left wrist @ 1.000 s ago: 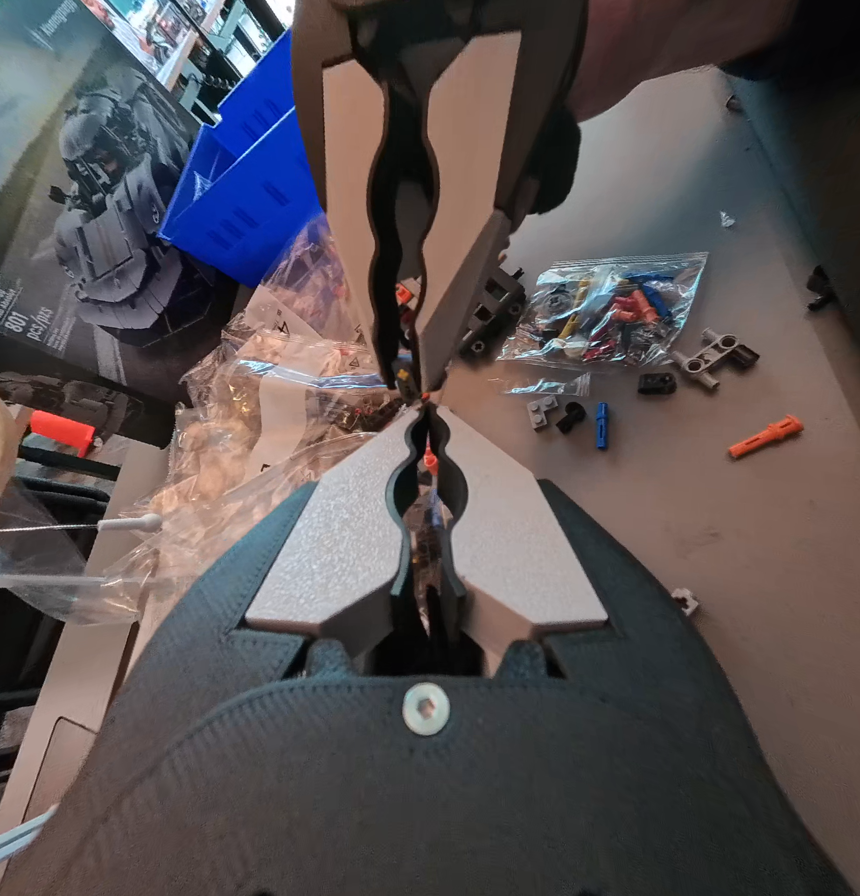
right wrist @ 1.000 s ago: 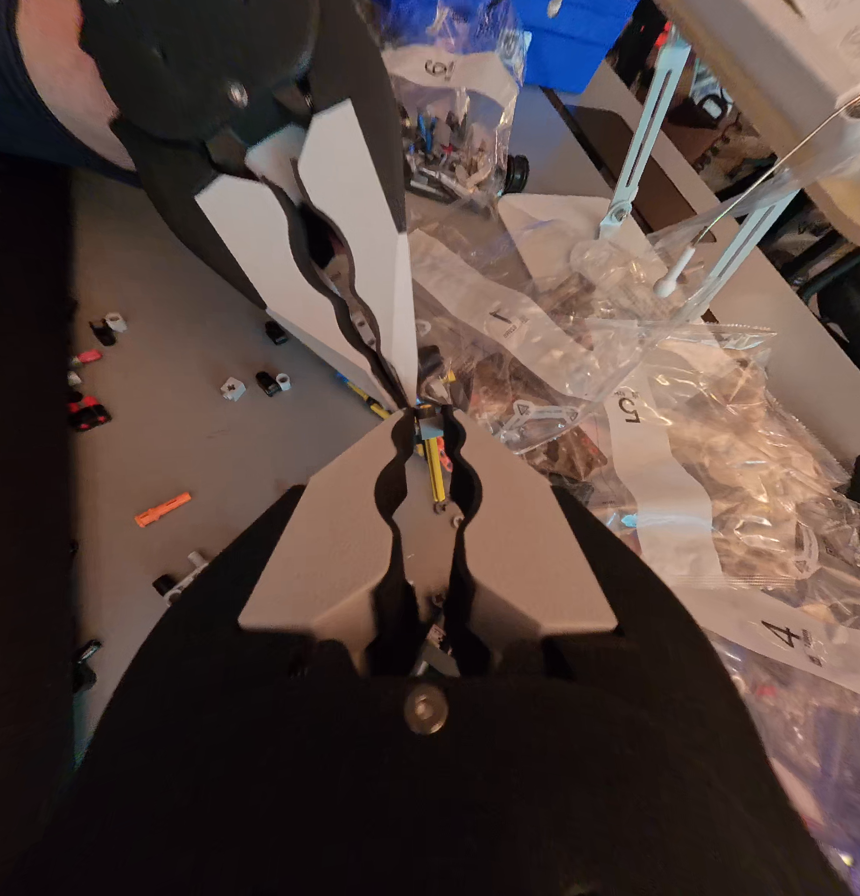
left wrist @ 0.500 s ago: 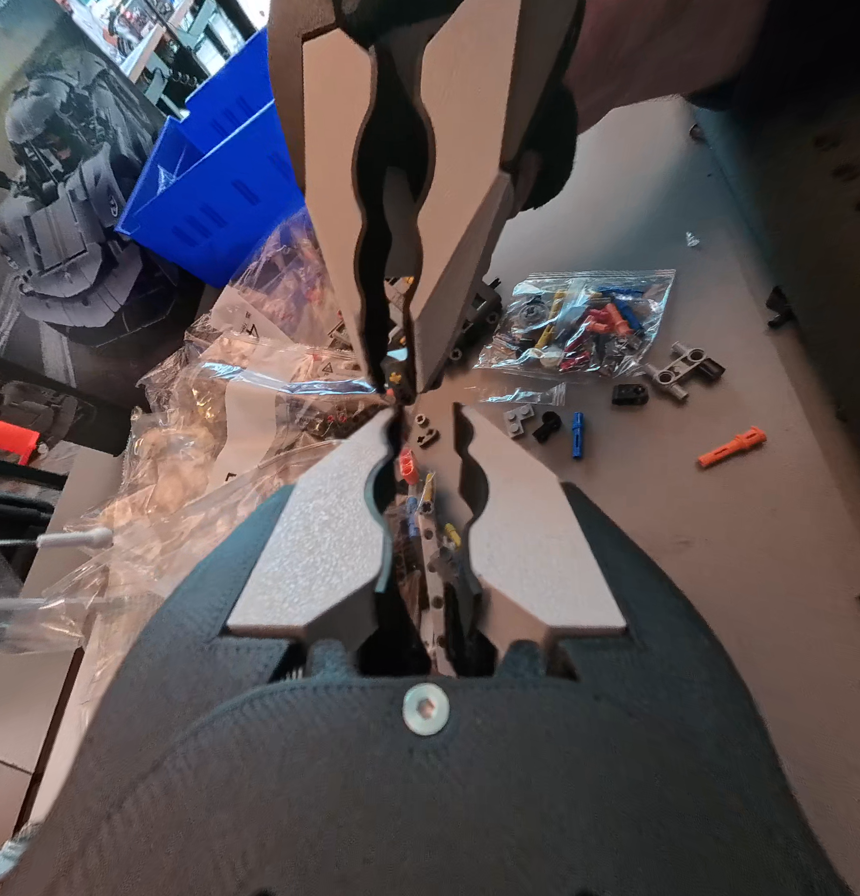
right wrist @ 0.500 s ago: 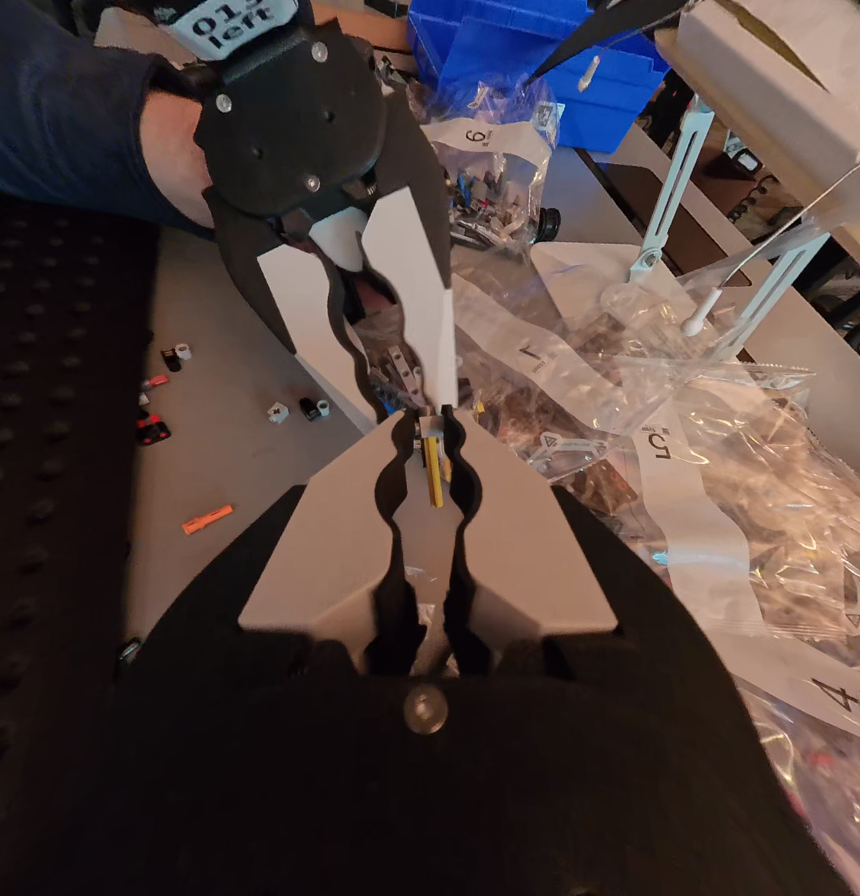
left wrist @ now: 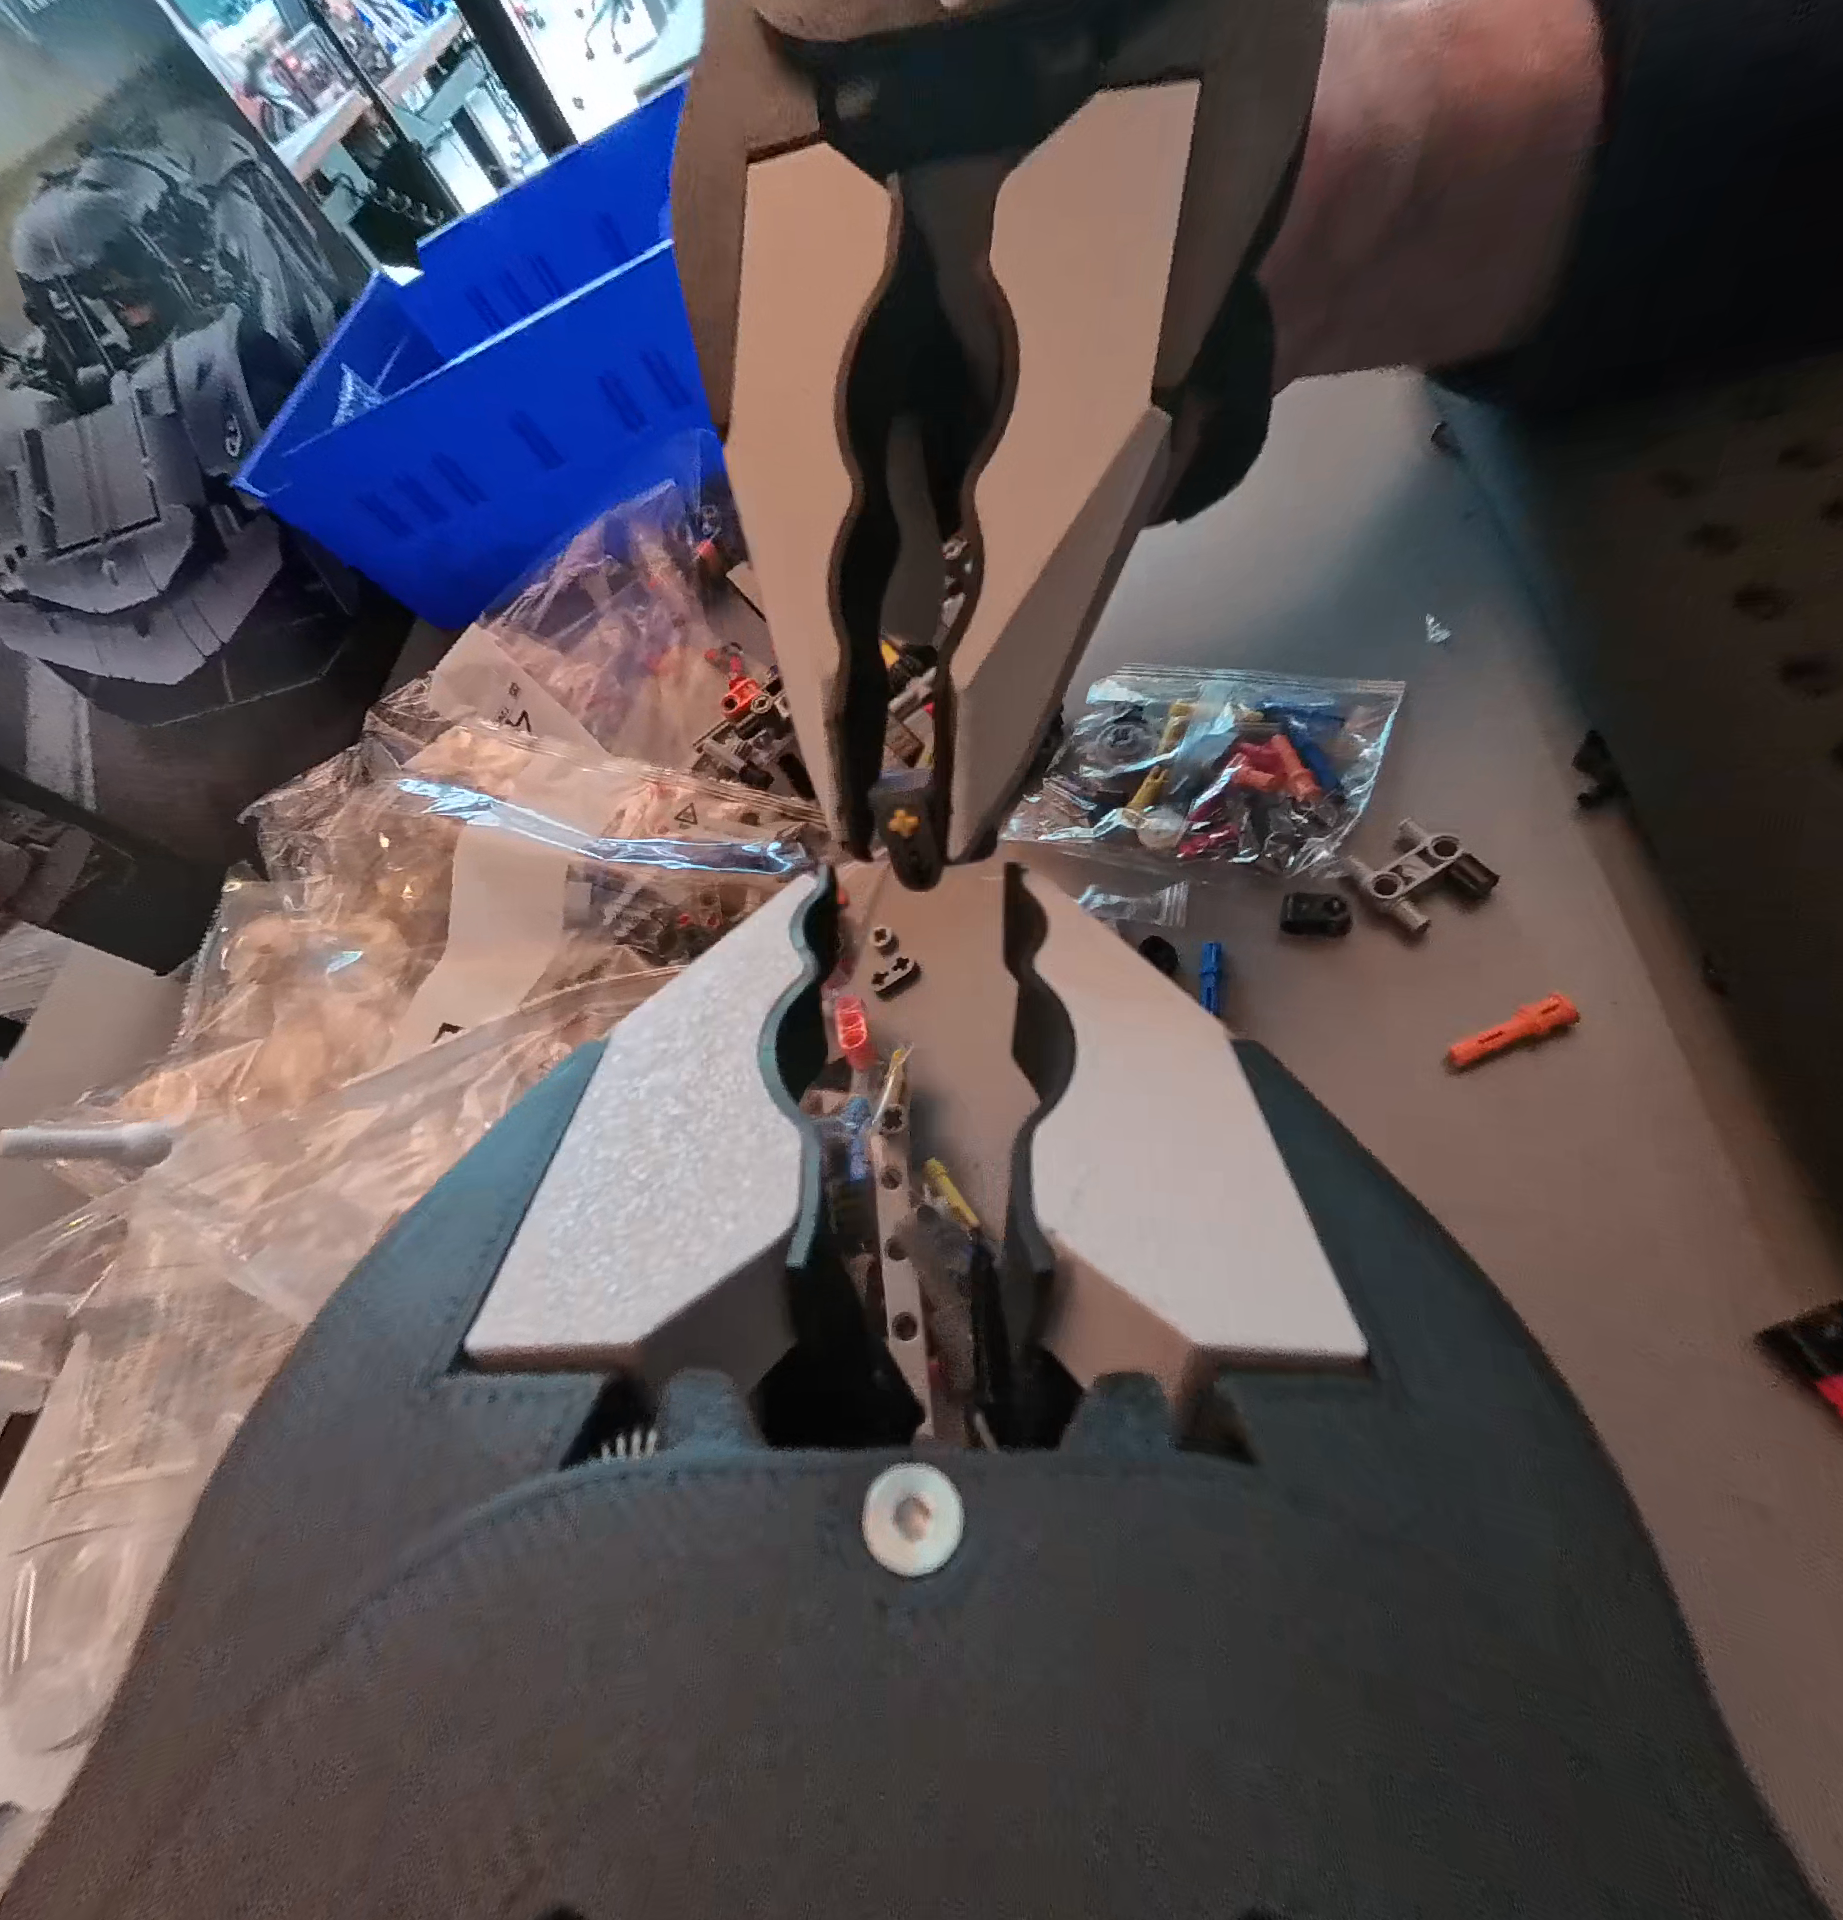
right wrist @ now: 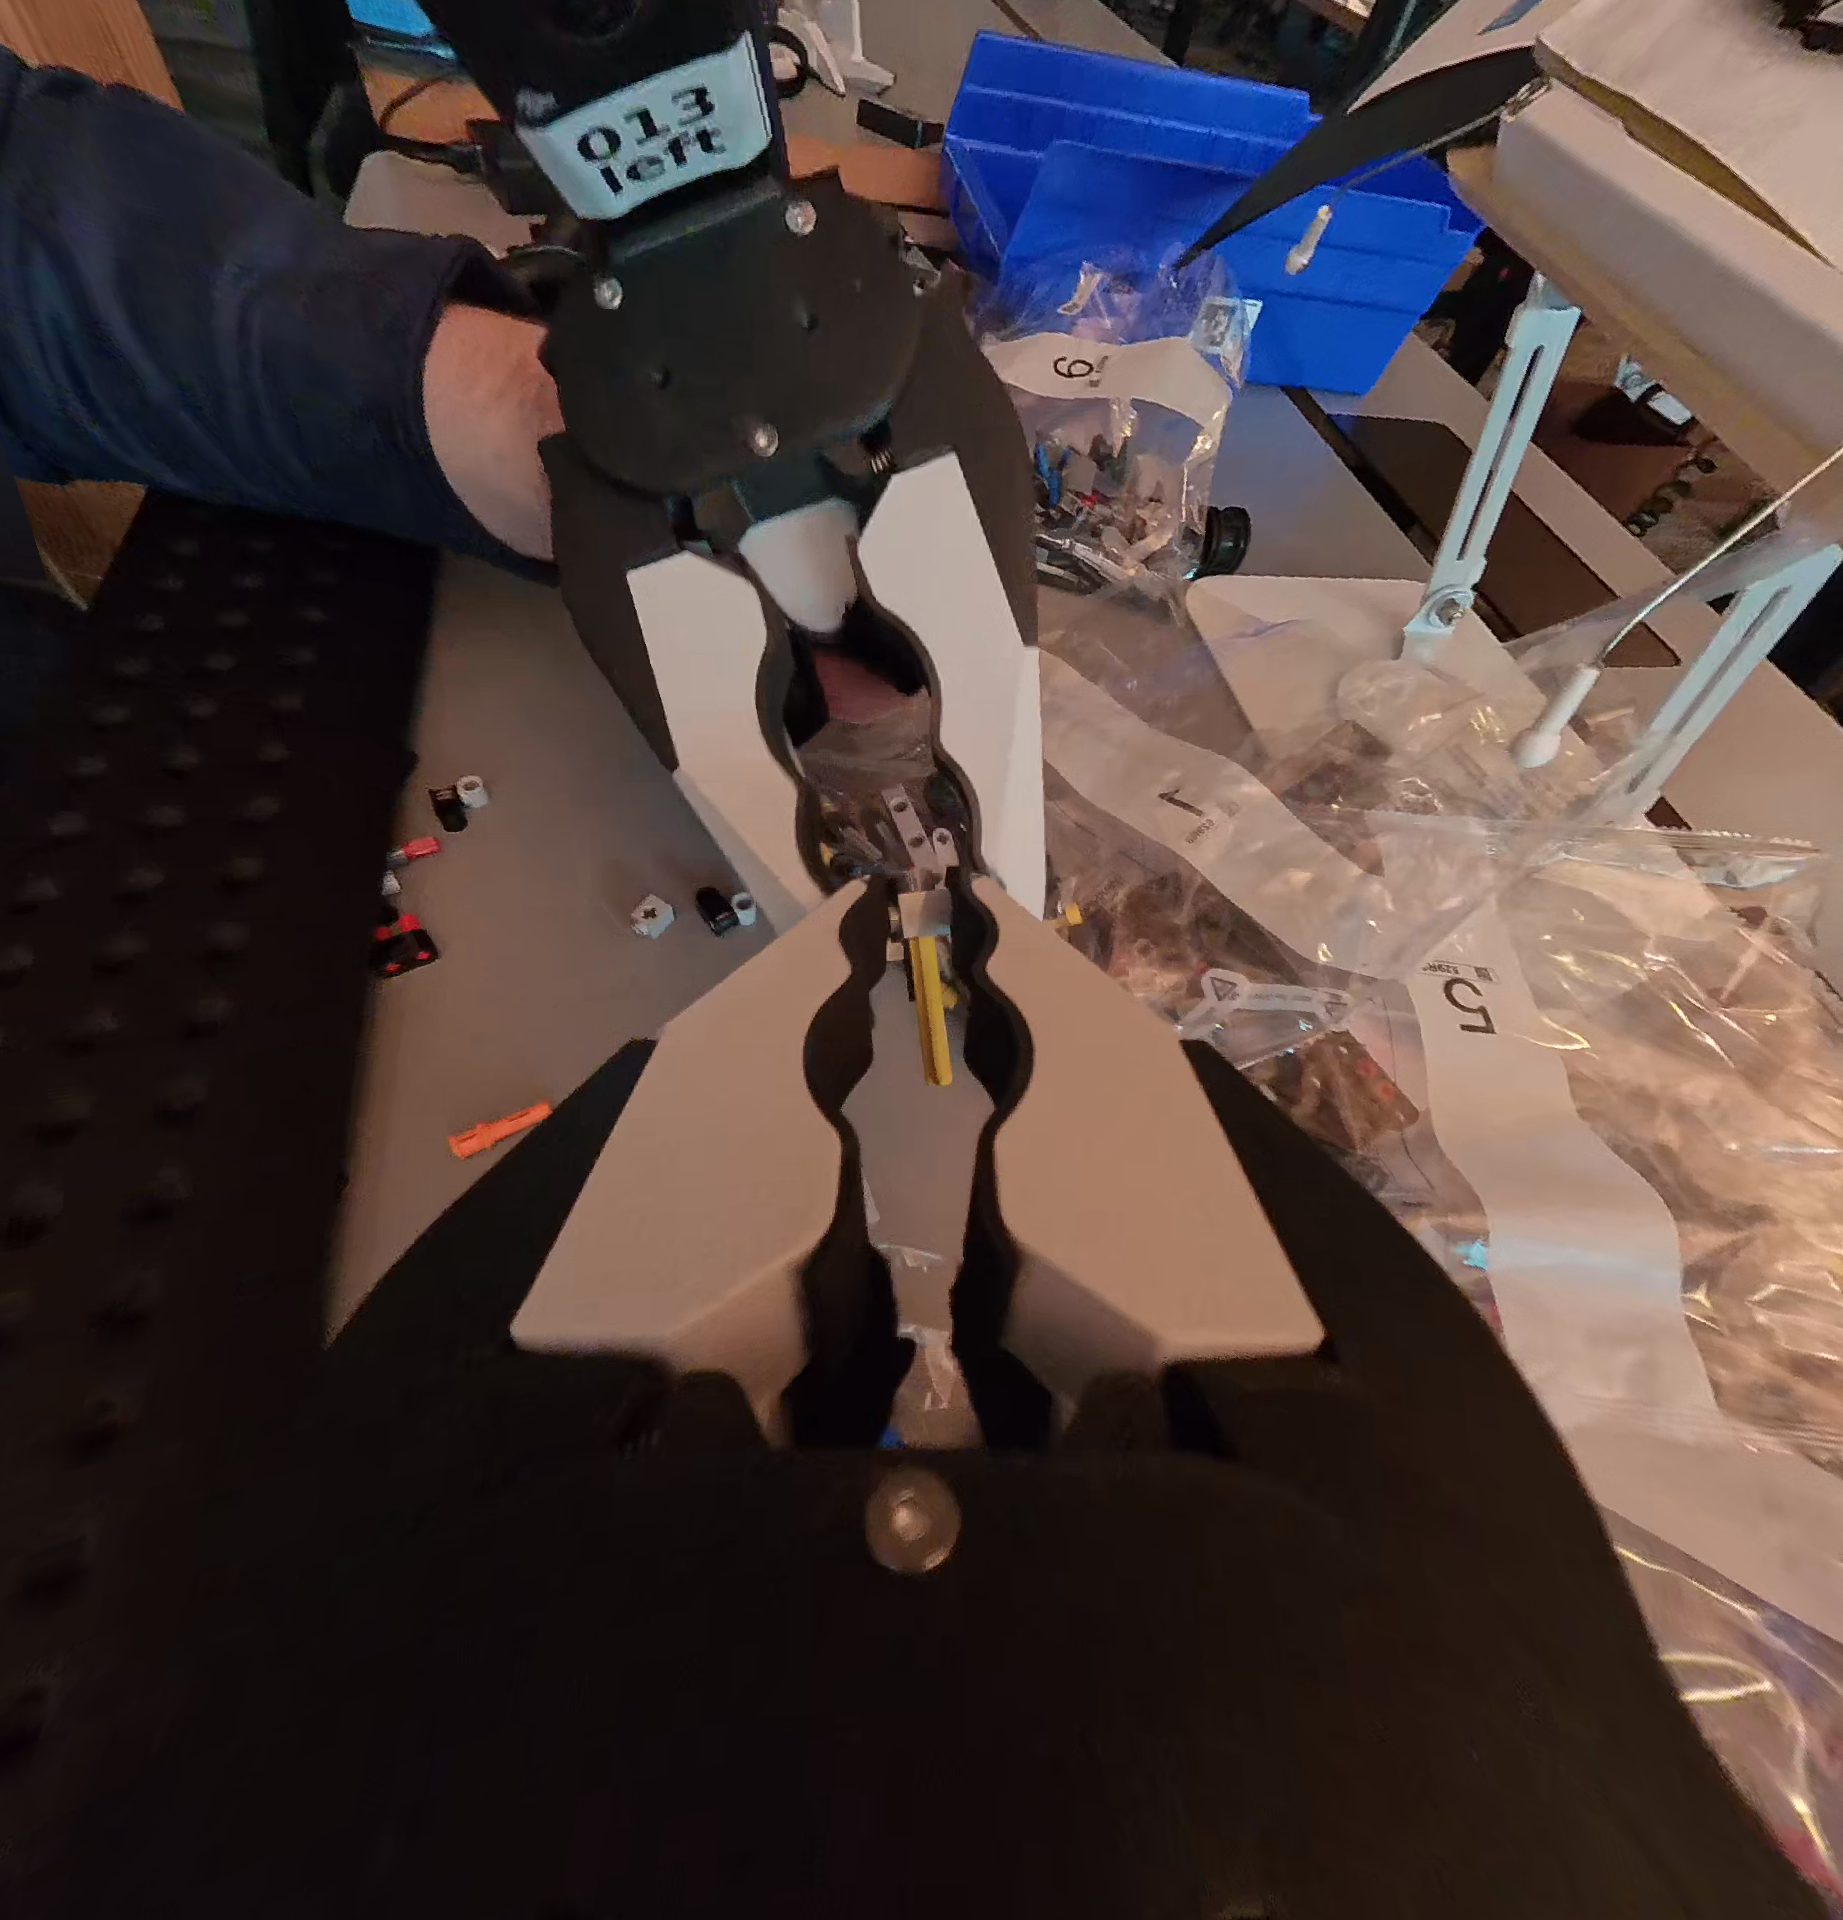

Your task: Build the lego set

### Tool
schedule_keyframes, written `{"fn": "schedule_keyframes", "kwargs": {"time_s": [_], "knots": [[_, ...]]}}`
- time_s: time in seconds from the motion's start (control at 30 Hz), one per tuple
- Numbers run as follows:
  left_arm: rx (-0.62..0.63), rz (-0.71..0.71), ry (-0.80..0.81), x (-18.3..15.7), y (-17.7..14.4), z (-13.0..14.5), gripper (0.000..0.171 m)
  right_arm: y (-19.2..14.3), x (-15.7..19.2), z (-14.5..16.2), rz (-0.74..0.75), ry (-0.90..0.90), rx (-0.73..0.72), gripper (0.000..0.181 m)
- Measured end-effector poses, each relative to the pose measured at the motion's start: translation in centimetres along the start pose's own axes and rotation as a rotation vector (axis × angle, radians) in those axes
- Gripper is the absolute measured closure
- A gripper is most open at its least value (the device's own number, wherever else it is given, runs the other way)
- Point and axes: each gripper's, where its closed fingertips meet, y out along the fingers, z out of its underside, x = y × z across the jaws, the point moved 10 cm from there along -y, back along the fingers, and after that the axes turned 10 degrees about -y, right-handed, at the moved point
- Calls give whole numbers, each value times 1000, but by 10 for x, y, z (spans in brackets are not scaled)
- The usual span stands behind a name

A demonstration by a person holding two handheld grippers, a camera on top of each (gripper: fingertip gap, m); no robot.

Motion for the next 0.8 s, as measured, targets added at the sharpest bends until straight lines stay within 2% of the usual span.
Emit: {"fn": "schedule_keyframes", "kwargs": {"time_s": [0.07, 0.23, 0.3, 0.7, 0.8], "knots": [[11, 25, 6, -4, 4, 1, 139, 0, 0, 0, -11, 13, -10, 172], [-17, 32, -6, -4, 5, 0, 158, 0, 1, -1, -21, 7, -28, 172], [-3, 27, 10, -4, 5, 2, 171, 0, 1, -1, -30, 9, -34, 172], [-22, 11, 17, -2, -1, 0, 171, -2, -1, 0, -31, 30, -47, 172], [-73, 23, -34, 4, -9, -3, 171, -5, -3, 0, -25, 49, -57, 172]]}}
